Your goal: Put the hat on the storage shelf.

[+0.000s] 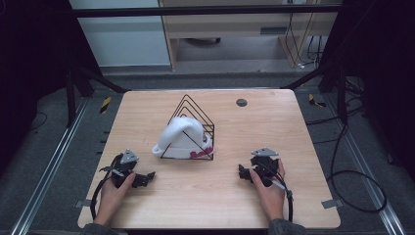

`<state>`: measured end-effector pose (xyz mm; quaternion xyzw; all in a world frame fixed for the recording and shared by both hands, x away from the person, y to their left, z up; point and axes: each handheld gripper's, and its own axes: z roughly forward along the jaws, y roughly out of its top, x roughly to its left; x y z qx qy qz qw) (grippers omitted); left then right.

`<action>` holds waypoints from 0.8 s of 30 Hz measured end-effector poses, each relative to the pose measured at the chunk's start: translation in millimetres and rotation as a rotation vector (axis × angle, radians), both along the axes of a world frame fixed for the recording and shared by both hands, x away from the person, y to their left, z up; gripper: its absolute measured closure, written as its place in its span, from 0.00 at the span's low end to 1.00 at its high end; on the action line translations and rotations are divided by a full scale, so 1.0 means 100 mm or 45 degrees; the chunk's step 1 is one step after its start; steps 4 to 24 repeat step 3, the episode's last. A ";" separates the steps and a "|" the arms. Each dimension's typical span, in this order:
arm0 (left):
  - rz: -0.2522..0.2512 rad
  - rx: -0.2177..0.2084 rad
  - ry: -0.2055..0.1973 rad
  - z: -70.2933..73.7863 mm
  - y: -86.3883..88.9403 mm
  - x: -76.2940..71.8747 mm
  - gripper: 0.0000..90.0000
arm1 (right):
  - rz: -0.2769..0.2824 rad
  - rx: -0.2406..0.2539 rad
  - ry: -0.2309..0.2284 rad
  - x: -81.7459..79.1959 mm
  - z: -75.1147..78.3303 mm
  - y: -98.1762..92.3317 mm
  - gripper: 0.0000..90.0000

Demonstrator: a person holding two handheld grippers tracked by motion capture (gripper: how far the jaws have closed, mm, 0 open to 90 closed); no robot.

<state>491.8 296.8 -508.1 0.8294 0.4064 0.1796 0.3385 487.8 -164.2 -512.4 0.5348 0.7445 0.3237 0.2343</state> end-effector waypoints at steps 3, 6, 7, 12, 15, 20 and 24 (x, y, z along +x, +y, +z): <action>0.003 -0.002 -0.001 0.00 0.00 0.00 0.00 | -0.028 0.000 0.003 -0.01 0.00 0.02 0.05; 0.003 -0.002 -0.001 0.00 0.00 0.00 0.00 | -0.028 0.000 0.003 -0.01 0.00 0.02 0.05; 0.003 -0.002 -0.001 0.00 0.00 0.00 0.00 | -0.028 0.000 0.003 -0.01 0.00 0.02 0.05; 0.003 -0.002 -0.001 0.00 0.00 0.00 0.00 | -0.028 0.000 0.003 -0.01 0.00 0.02 0.05; 0.003 -0.002 -0.001 0.00 0.00 0.00 0.00 | -0.028 0.000 0.003 -0.01 0.00 0.02 0.05; 0.003 -0.002 -0.001 0.00 0.00 0.00 0.00 | -0.028 0.000 0.003 -0.01 0.00 0.02 0.05; 0.003 -0.002 -0.001 0.00 0.00 0.00 0.00 | -0.028 0.000 0.003 -0.01 0.00 0.02 0.05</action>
